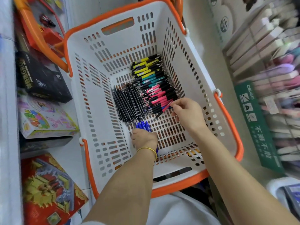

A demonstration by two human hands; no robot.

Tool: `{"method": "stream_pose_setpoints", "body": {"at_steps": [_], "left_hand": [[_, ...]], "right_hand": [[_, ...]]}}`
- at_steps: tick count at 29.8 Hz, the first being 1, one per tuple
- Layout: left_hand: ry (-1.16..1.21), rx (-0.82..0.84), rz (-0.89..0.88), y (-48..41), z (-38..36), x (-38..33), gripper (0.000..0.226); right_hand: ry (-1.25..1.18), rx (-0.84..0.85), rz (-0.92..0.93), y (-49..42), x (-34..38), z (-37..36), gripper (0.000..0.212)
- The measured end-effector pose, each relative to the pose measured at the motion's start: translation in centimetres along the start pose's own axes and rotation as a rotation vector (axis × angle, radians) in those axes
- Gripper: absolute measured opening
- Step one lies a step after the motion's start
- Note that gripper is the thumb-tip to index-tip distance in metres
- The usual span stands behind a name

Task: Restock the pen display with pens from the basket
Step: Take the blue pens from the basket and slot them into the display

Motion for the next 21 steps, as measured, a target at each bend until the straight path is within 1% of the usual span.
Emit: {"method": "stream_pose_setpoints", "body": {"at_steps": [4,8,11,14,16,18,21], "left_hand": [[-0.002,-0.016,0.004,-0.2,0.0,0.3,0.072],[-0.002,-0.016,-0.052,0.1,-0.4,0.2,0.056],[-0.023,-0.009,-0.063,0.1,-0.6,0.0,0.057],[0.033,0.002,-0.065,-0.7,-0.6,0.4,0.055],[0.116,0.031,-0.026,-1.1,-0.5,1.0,0.052],[0.193,0.083,-0.003,-0.9,-0.3,0.8,0.043],[0.289,0.215,0.007,0.4,0.1,-0.8,0.026]], "right_hand": [[0.014,0.001,-0.005,-0.1,-0.1,-0.1,0.015],[0.027,0.016,-0.007,-0.1,-0.2,-0.3,0.015],[0.028,0.018,-0.006,-0.1,-0.2,-0.3,0.015],[0.027,0.015,-0.001,0.0,-0.1,-0.2,0.015],[0.023,0.017,-0.005,0.0,-0.2,-0.2,0.015],[0.023,0.023,-0.014,0.0,-0.2,-0.2,0.015],[0.034,0.018,-0.025,0.1,-0.1,-0.3,0.015]]}}
Point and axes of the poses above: each hand's wrist, its own y-axis away from the middle knuckle, its own z-axis out of the back of the hand, x = y × z, the point moved 4 cm from there along -y, towards the middle knuckle, and after that the axes turned 4 degrees about x, right-handed, at the moved point
